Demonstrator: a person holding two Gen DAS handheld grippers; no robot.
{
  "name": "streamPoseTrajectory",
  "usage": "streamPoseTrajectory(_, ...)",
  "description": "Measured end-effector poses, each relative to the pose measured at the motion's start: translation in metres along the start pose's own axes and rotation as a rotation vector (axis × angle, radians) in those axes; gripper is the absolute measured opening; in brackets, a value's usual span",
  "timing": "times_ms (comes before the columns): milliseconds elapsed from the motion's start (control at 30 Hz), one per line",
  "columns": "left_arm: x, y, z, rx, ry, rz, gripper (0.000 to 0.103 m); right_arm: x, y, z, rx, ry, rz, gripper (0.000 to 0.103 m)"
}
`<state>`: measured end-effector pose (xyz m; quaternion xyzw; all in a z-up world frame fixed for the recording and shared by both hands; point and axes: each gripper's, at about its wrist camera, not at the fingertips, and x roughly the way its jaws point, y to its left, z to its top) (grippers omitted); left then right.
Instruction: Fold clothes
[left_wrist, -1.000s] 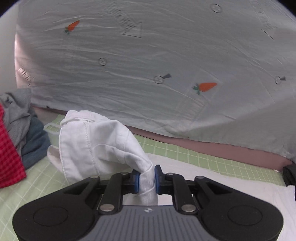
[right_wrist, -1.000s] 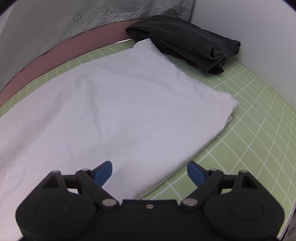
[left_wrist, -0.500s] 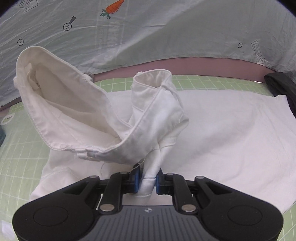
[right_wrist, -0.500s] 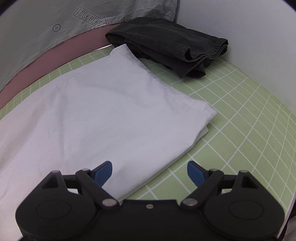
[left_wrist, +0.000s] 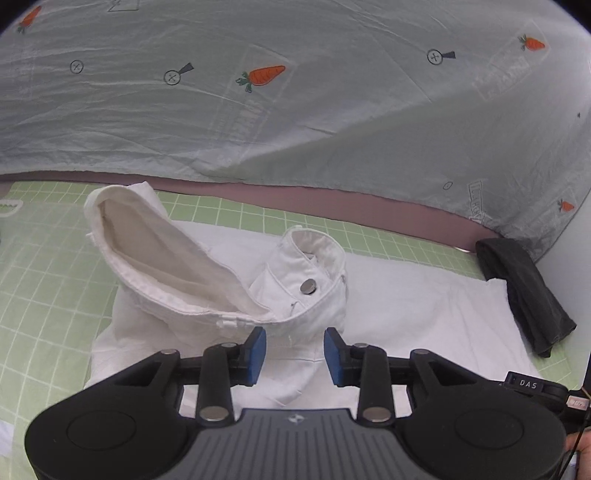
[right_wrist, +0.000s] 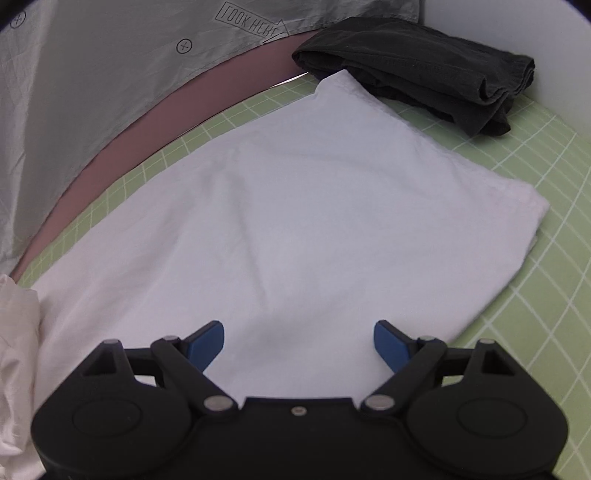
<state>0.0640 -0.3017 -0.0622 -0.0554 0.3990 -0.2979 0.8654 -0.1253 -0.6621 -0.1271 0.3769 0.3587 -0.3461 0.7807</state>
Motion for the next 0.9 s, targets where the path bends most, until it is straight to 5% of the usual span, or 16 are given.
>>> streamPoseTrajectory(133, -0.02, 0.039, 0.003, -0.182, -0.023, -0.032, 0.036, 0.019, 0.002, -0.003, 0.256, 0.123, 0.262, 0.089)
streamPoseTrajectory(267, -0.024, 0.078, -0.001, -0.299, -0.03, 0.059, 0.036, 0.043, 0.017, -0.006, 0.43, 0.227, 0.432, 0.09)
streamPoseTrajectory(533, -0.004, 0.138, 0.012, -0.384, -0.011, 0.237, 0.036, 0.067, 0.101, 0.001, 0.321, 0.322, 0.536, 0.089)
streamPoseTrajectory(733, 0.021, 0.155, 0.043, -0.365, 0.008, 0.224, 0.036, 0.081, 0.161, 0.001, 0.238, 0.394, 0.632, 0.084)
streamPoseTrajectory(833, 0.03, 0.148, 0.057, -0.336, 0.01, 0.166, 0.036, 0.093, 0.182, -0.004, 0.231, 0.455, 0.646, 0.074)
streamPoseTrajectory(900, 0.037, 0.139, 0.063, -0.31, 0.018, 0.135, 0.036, 0.101, 0.19, -0.008, 0.215, 0.488, 0.602, 0.05)
